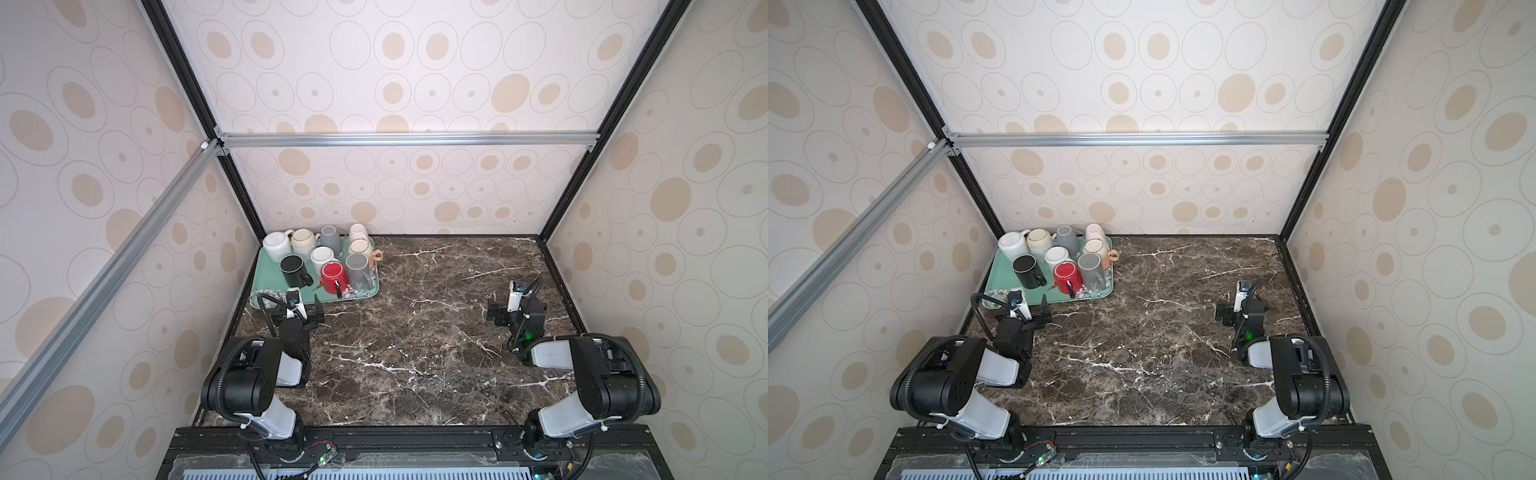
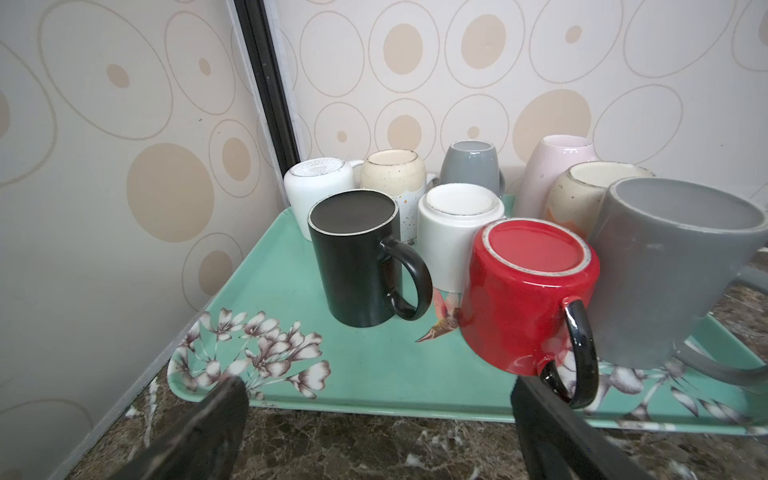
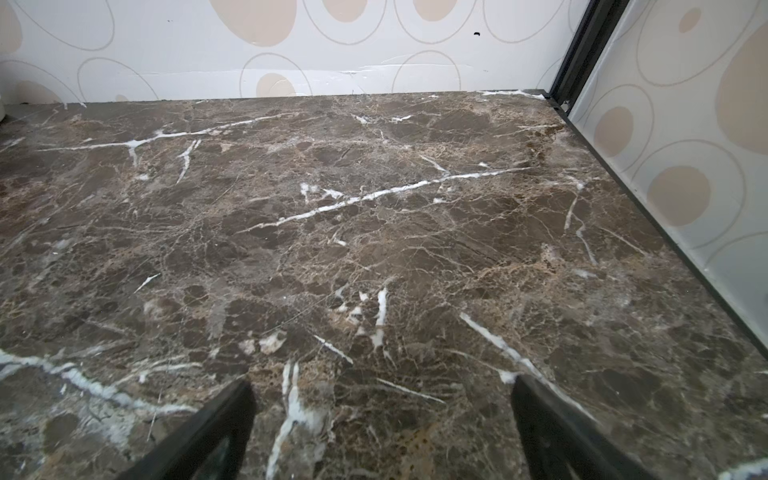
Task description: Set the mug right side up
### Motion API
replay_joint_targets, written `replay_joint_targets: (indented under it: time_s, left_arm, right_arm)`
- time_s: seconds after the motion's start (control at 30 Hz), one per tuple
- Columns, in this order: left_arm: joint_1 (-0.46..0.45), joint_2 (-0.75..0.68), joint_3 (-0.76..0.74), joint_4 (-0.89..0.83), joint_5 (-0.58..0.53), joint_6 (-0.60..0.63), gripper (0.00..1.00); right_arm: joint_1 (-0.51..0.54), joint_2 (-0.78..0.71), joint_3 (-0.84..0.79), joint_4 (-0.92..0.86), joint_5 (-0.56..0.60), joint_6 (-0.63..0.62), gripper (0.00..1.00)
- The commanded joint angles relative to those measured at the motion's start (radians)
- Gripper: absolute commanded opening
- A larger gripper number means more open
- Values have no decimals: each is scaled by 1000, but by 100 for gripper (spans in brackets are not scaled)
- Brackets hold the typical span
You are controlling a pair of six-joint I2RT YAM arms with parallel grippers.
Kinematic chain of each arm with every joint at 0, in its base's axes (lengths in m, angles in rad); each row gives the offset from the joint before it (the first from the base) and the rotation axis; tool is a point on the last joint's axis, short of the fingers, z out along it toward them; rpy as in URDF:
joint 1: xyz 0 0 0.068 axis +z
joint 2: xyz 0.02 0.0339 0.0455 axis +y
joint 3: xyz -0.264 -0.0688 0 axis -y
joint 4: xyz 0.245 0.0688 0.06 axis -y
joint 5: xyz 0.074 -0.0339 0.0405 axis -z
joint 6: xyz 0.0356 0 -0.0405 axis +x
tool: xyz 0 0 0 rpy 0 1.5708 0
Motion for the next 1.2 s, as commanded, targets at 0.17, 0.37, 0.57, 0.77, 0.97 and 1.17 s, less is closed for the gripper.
replay_joint_targets:
  time_s: [0.17, 0.37, 0.57, 0.77, 0.97, 1.17]
  left_arm:
    - [8, 0, 17, 5, 28, 12, 100]
    - [8, 0, 17, 5, 28, 12, 100]
    - [7, 0, 15, 7, 28, 11, 100]
    - [8, 0, 20, -2, 64, 23, 100]
    - [20, 0, 22, -6, 80, 14, 100]
    - [66, -2, 1, 29, 178, -15, 100]
  right_arm:
    - [9, -1, 16, -11, 11, -18, 100]
    - [8, -2, 18, -10, 12, -18, 100]
    - [10, -2, 18, -10, 12, -18, 100]
    - [11, -1, 18, -11, 13, -17, 100]
    - [11, -1, 18, -12, 13, -17, 100]
    - [9, -3, 18, -11, 13, -17, 100]
